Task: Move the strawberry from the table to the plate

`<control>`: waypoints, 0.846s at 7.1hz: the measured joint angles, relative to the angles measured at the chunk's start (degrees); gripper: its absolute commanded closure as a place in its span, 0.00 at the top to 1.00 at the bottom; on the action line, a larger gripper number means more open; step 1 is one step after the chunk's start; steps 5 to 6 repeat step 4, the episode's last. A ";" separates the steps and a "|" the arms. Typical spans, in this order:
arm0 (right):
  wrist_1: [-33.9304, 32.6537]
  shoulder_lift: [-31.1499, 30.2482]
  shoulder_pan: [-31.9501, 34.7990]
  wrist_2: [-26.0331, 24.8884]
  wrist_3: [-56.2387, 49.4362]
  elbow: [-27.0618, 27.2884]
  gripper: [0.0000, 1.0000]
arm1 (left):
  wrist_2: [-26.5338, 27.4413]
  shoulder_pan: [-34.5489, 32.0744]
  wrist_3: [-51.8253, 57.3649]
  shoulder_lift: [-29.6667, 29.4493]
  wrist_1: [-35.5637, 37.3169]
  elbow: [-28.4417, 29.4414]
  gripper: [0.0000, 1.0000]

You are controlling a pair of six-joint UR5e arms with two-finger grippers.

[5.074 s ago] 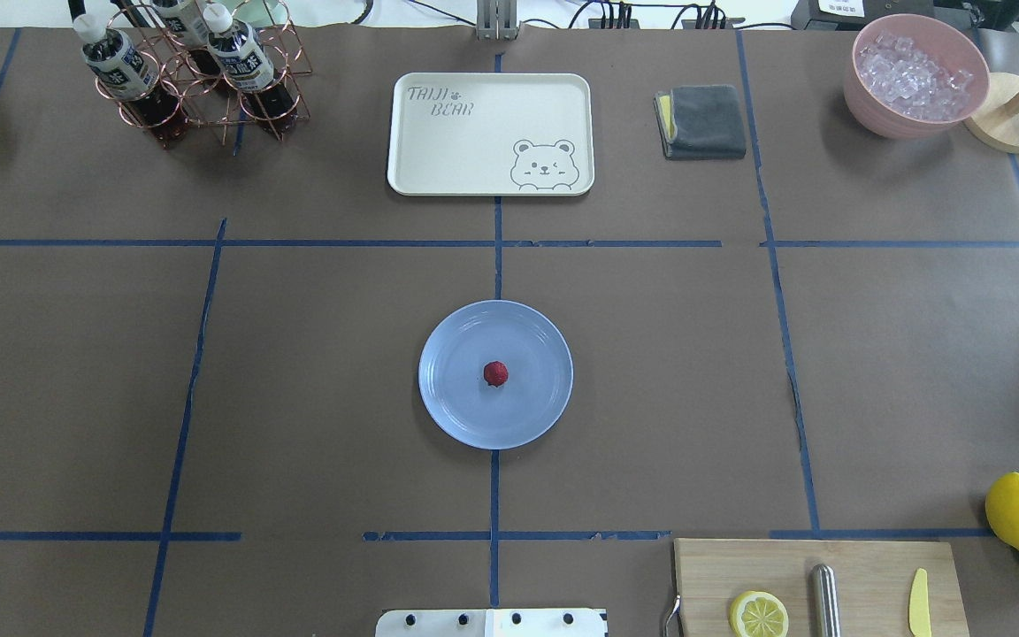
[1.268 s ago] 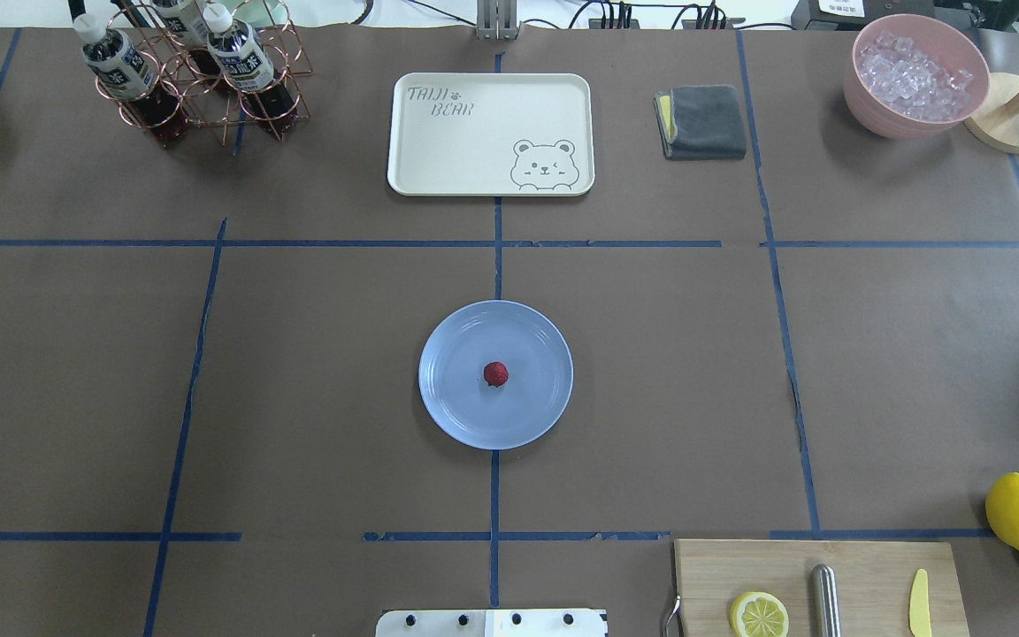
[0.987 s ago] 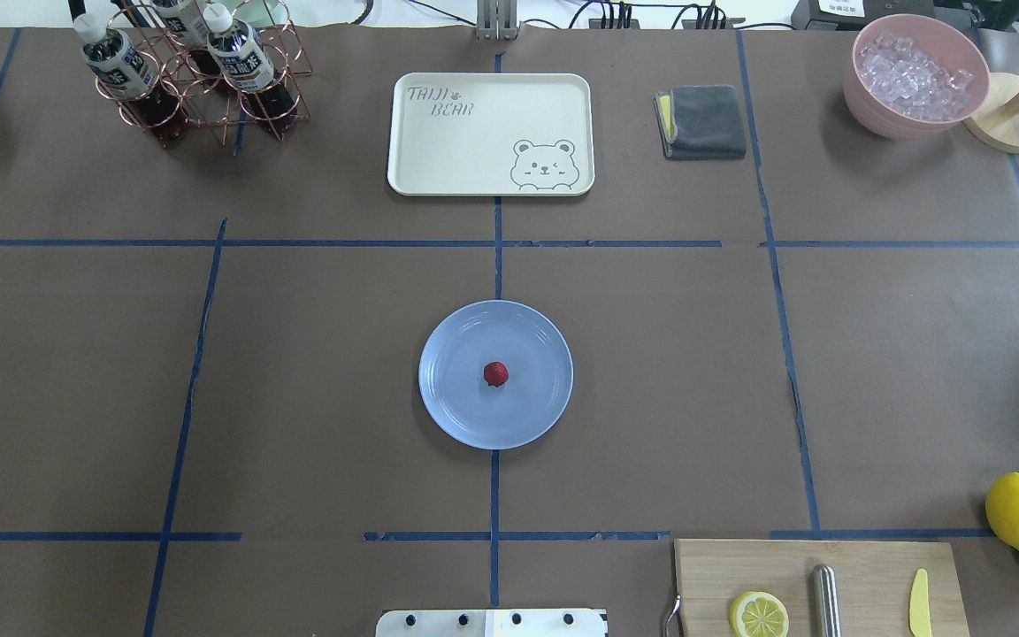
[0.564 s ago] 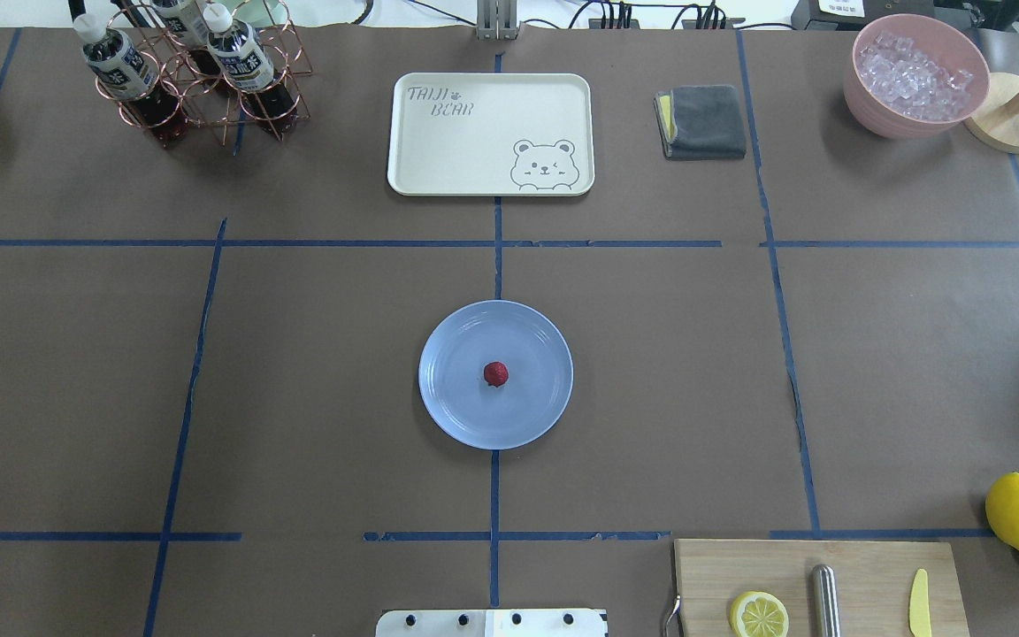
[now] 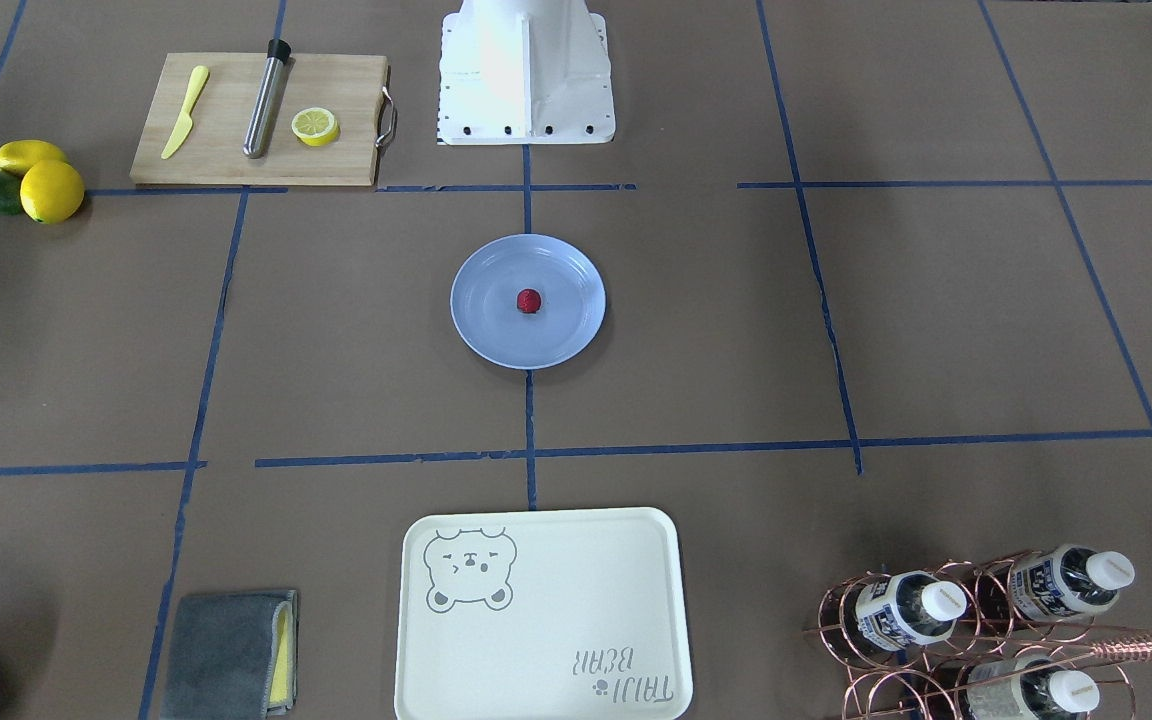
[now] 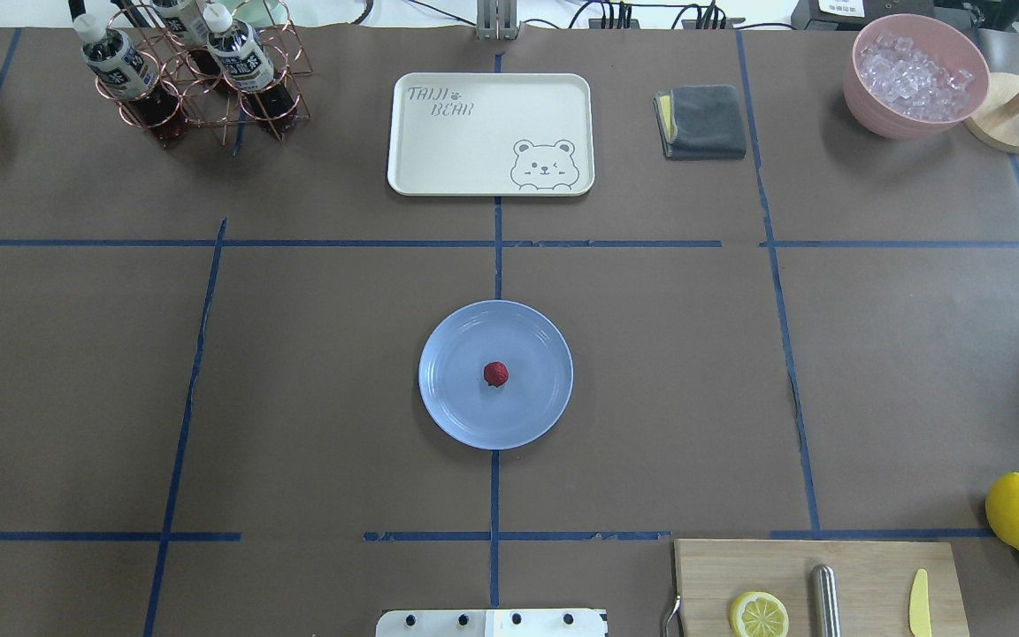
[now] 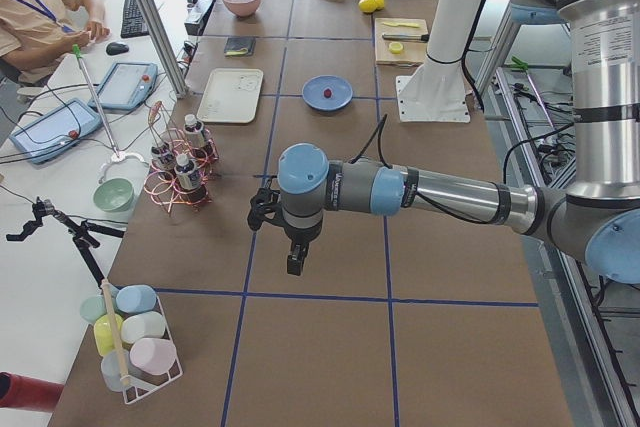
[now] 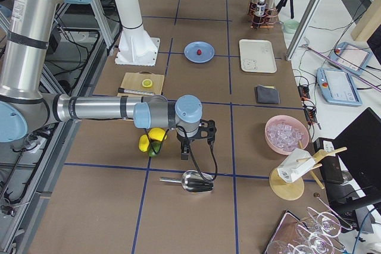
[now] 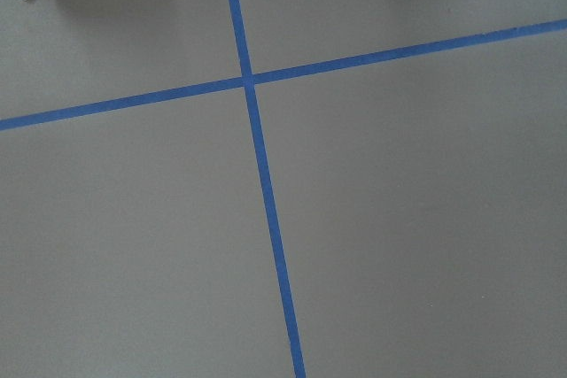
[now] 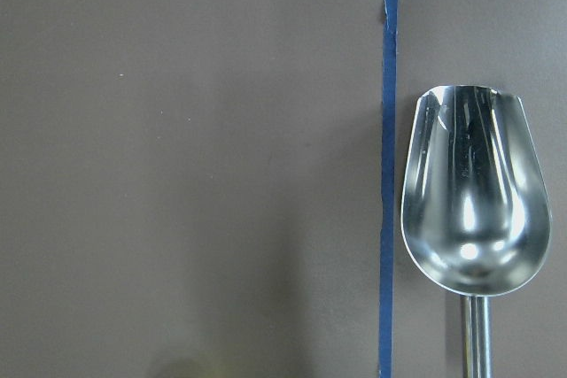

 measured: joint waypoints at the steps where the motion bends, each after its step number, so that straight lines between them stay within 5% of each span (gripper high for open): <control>1: 0.62 0.16 0.03 -0.21 1.16 0.24 1.00 | 0.00 -0.02 -0.01 -0.01 0.06 0.20 1.00; 6: 5.07 0.43 0.05 -1.49 1.86 -0.12 1.00 | 0.00 -0.01 0.07 -0.36 -1.18 2.69 1.00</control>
